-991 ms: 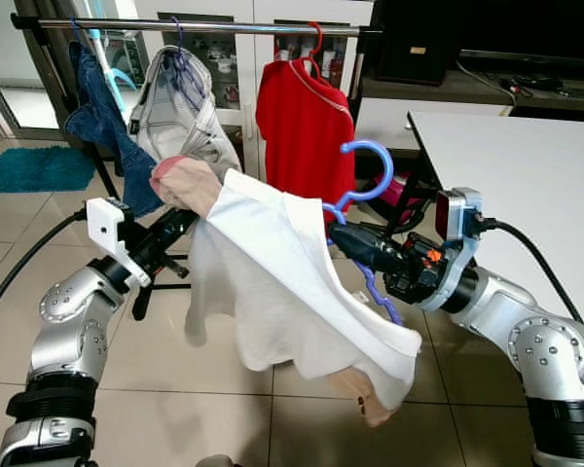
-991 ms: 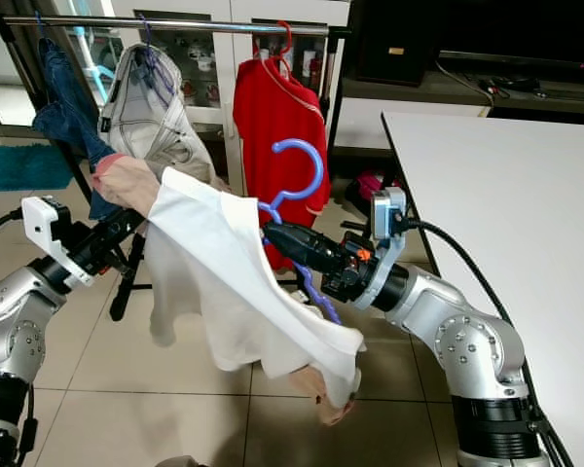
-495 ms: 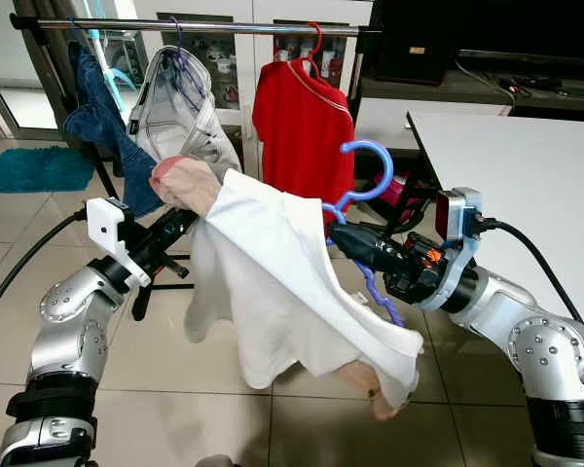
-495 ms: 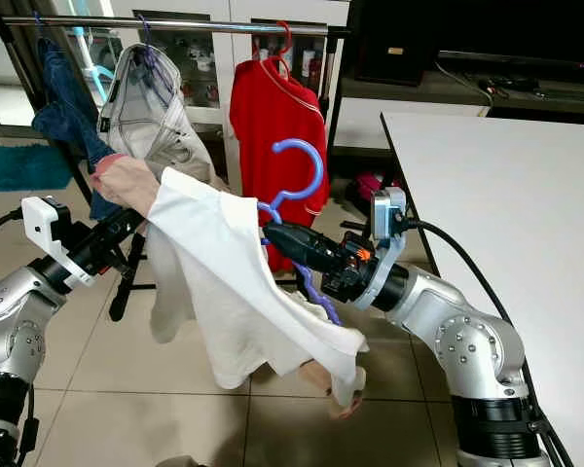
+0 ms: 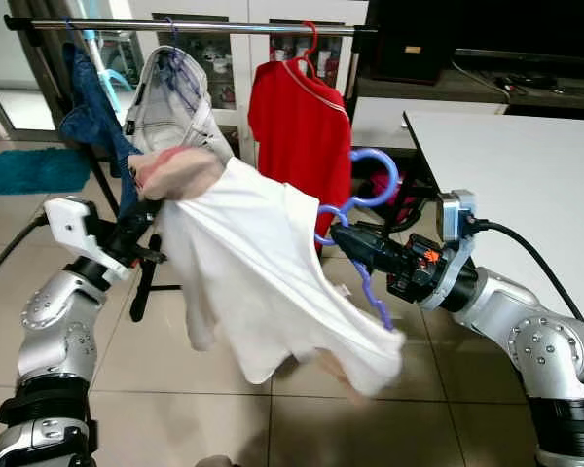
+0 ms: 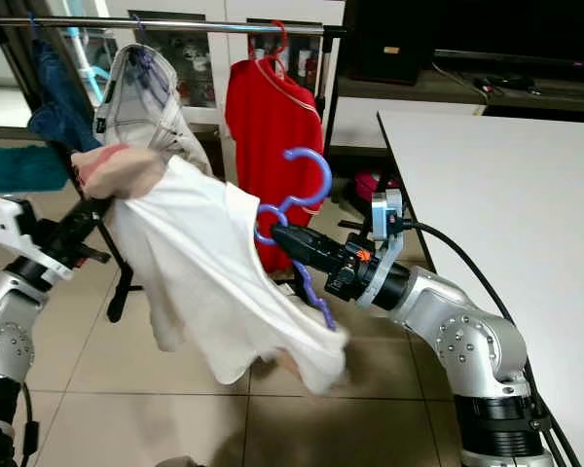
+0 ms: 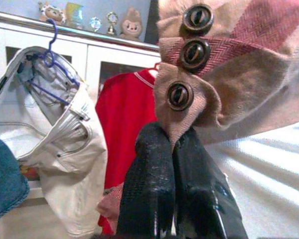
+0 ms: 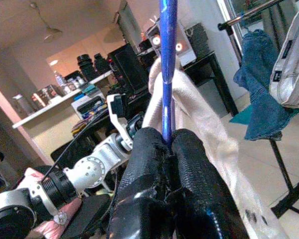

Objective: Hang hanger

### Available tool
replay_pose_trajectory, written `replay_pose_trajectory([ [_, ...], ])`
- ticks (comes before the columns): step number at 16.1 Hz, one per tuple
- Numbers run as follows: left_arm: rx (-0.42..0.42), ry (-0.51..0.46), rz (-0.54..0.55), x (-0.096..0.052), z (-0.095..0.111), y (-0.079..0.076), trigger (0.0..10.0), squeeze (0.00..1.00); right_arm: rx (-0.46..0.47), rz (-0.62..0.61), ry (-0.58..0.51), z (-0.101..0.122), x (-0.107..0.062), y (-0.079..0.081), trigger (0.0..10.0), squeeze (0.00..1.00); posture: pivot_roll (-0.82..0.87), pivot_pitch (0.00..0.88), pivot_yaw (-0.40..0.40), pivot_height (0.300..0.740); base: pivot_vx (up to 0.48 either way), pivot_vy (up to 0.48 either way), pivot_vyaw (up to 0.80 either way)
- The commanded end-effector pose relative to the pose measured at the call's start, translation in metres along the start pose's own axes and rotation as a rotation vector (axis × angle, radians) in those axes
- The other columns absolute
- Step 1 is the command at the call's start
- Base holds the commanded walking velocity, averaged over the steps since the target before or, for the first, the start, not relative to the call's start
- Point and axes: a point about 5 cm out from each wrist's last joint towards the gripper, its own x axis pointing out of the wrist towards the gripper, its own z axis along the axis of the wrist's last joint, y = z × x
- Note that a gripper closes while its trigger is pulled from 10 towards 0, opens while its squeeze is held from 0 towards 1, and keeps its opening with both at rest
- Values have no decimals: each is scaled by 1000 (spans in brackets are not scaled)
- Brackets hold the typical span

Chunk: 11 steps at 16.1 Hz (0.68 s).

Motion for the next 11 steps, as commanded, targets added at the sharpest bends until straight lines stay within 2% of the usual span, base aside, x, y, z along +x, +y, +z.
replay_pose_trajectory([
  [1,2,2,28,-3,0,4,0,0,-20,-3,-12,4,-1,0,10000,0,-73,0,13,740,0,0,0],
  [5,6,10,23,-2,-2,1,0,0,-30,-8,1,3,-1,-1,10000,0,-75,0,13,740,0,0,0],
  [7,41,35,1,-2,-3,-1,0,0,-46,-46,11,4,-1,-4,10000,0,-76,0,13,740,0,0,0],
  [11,113,166,-53,-4,-20,-7,0,0,-73,-131,-100,21,-3,-13,10000,0,-80,0,14,740,0,0,0],
])
